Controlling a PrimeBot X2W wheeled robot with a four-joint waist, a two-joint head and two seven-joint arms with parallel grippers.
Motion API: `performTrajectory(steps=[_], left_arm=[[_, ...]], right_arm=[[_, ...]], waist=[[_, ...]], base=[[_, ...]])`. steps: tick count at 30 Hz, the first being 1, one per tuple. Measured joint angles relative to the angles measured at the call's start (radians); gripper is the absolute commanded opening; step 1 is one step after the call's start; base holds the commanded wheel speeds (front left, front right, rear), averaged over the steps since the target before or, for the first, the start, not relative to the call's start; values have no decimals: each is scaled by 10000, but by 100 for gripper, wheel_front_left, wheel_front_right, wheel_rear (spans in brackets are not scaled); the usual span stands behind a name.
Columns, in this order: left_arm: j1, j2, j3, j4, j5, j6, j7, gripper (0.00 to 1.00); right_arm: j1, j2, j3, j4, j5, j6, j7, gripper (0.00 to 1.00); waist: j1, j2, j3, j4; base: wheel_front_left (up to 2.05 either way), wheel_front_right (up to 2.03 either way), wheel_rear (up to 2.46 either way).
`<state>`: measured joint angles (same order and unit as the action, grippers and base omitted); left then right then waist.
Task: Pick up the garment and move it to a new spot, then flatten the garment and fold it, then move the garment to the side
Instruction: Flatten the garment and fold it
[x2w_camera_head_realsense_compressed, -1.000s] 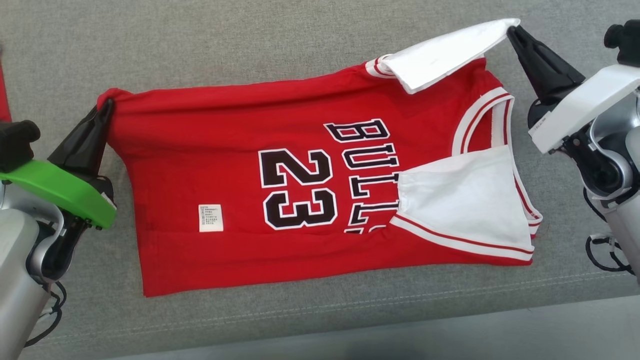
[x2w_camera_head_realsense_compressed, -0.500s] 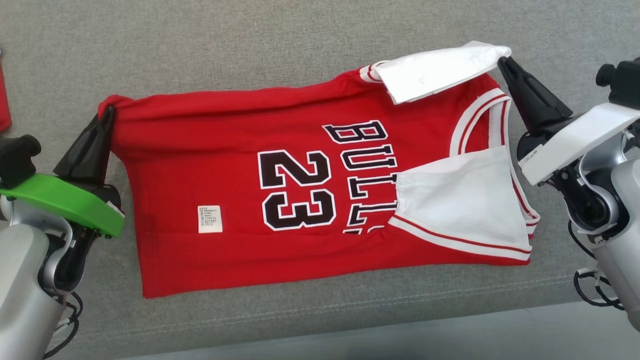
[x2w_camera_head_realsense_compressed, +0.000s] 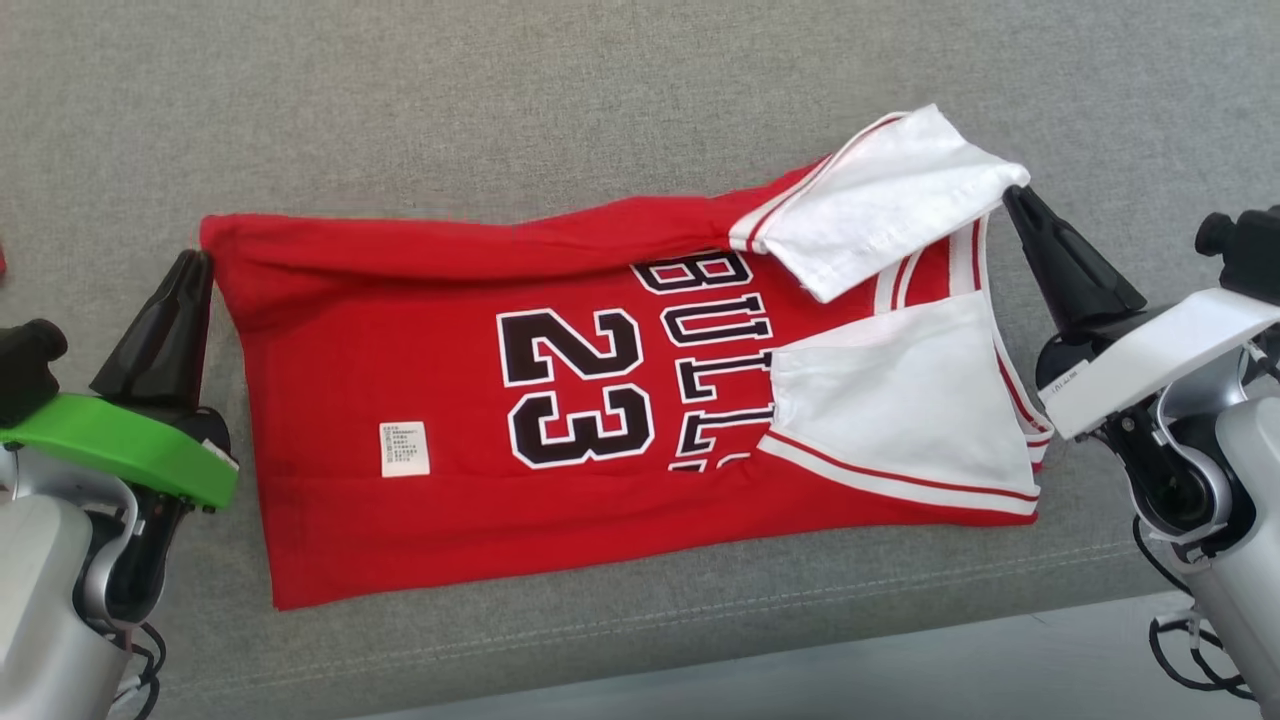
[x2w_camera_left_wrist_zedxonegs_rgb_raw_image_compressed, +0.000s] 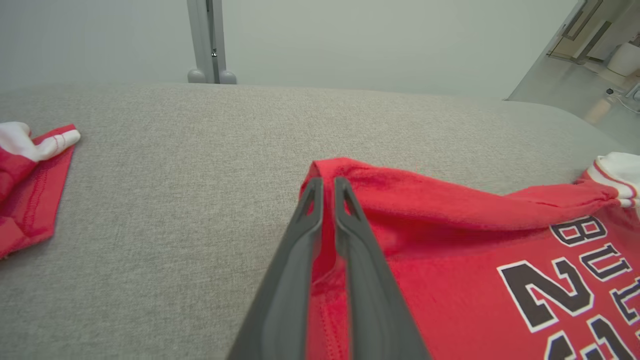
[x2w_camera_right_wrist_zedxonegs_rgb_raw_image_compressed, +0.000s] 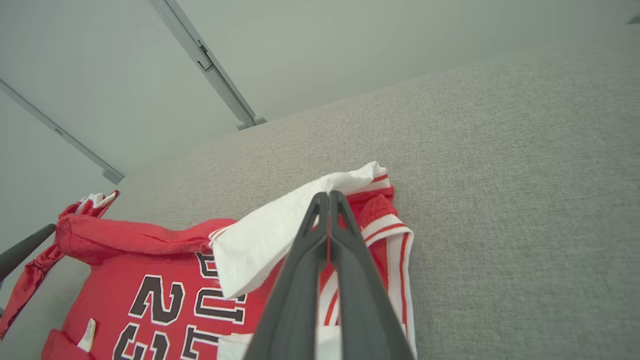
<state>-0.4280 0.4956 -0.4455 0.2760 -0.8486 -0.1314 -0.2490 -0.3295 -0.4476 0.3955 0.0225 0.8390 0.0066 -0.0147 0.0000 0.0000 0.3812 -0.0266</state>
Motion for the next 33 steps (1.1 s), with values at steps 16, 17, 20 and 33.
performTrajectory(steps=[16, 17, 20, 33], left_arm=[[1145, -642, 585, -529, 176, 0, -27, 15], [1200, -694, 587, -560, 180, 0, -27, 16], [1289, -750, 487, -550, 180, 0, -27, 23], [818, -395, -107, 35, 173, 0, -27, 42]], right_arm=[[773, -167, -234, -773, 144, -274, -127, 0], [785, -171, -234, -809, 146, -274, -127, 0], [868, -184, -230, -940, 146, -280, -125, 0], [941, -199, 36, -1519, 146, -366, 21, 0]], waist=[[0, 0, -271, -23], [0, 0, -281, -13], [0, 0, -304, 13], [0, 0, -36, -194]], base=[[0, 0, 0], [0, 0, 0], [0, 0, 0], [0, 0, 0]])
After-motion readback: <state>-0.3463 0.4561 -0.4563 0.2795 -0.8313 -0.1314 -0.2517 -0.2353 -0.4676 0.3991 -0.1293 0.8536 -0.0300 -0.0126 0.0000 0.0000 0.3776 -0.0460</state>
